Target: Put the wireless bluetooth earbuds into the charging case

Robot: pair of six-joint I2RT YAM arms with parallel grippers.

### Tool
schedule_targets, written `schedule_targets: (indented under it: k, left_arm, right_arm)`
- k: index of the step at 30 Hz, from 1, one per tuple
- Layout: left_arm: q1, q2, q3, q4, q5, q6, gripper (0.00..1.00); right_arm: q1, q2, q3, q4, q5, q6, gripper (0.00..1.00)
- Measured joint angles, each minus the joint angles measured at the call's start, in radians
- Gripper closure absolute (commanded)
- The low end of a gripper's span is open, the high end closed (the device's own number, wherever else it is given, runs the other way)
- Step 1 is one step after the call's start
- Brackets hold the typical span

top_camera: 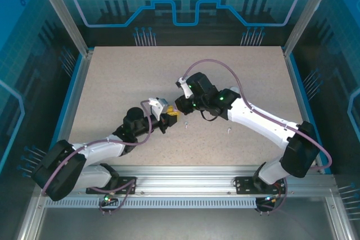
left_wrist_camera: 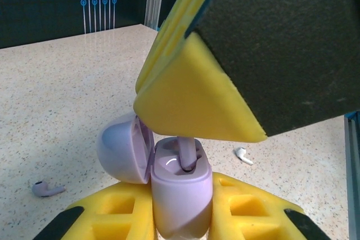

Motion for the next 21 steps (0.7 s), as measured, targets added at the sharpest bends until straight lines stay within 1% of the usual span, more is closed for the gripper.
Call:
schedule_targets:
  k: [21]
  left_arm:
    - [0.0, -0.013, 0.005, 0.016, 0.032, -0.011, 0.77]
  right_arm:
    - [-0.018, -0.054, -0.053, 0.062, -0.064, -0.086, 0.81]
